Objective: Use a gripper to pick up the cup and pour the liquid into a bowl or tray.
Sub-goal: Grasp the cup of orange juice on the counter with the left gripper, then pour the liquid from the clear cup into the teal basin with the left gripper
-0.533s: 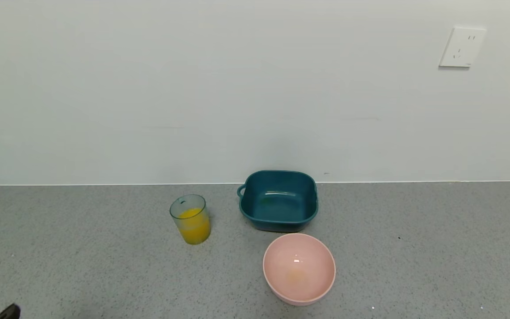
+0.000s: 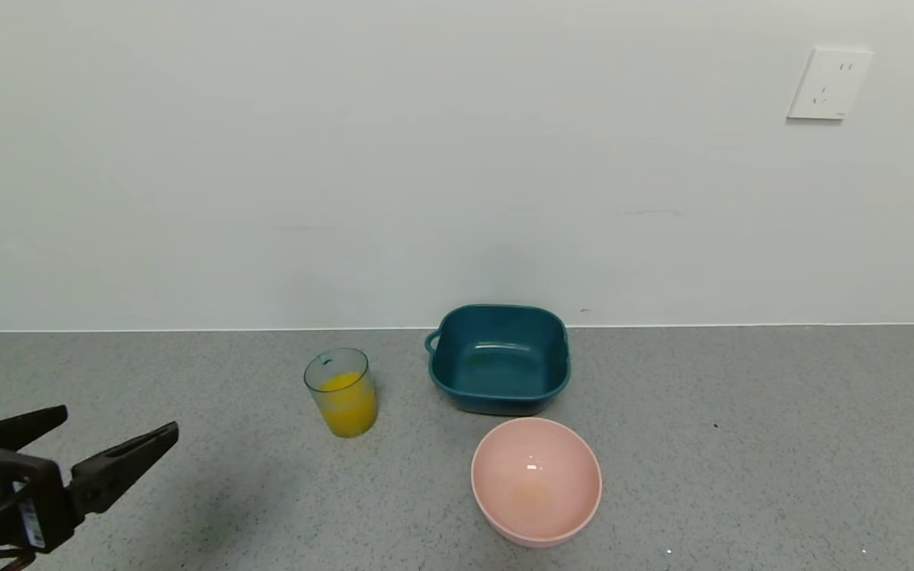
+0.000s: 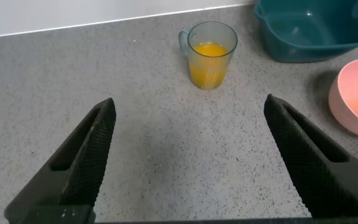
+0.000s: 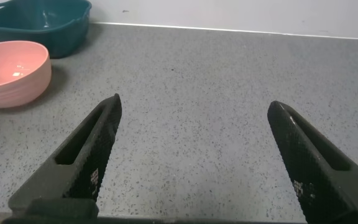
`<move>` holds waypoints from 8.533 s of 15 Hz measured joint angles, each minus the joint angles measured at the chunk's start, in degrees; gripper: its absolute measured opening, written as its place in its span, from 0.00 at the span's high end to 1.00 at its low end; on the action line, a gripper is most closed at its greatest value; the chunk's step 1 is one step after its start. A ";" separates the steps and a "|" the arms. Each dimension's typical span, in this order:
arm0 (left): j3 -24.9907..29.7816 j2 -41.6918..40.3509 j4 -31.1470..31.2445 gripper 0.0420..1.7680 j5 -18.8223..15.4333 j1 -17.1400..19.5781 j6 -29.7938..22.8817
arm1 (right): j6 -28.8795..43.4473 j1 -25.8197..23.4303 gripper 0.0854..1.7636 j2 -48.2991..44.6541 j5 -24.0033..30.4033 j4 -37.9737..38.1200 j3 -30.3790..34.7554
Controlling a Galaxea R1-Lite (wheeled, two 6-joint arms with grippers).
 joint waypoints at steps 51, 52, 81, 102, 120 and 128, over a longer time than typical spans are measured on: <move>-12.39 72.12 -55.49 0.03 8.03 -10.84 -2.41 | 0.01 0.00 0.03 0.00 0.01 0.00 0.00; -12.56 72.19 -55.52 0.03 8.03 -10.78 -2.41 | 0.00 0.00 0.03 0.00 0.00 0.00 0.00; -36.91 62.94 -18.85 0.27 16.40 -14.82 5.44 | 0.00 0.00 0.03 0.00 -0.02 -0.02 0.00; -57.13 68.84 -6.73 0.27 28.72 -23.54 29.66 | 0.00 0.00 0.03 0.00 0.00 -0.02 -0.02; -62.53 72.52 -3.86 0.28 37.84 -26.19 58.49 | 0.01 0.00 0.03 0.00 -0.02 -0.02 -0.02; -62.57 72.30 -4.33 0.28 40.79 -26.44 69.08 | 0.00 0.00 0.03 0.00 0.00 -0.02 -0.02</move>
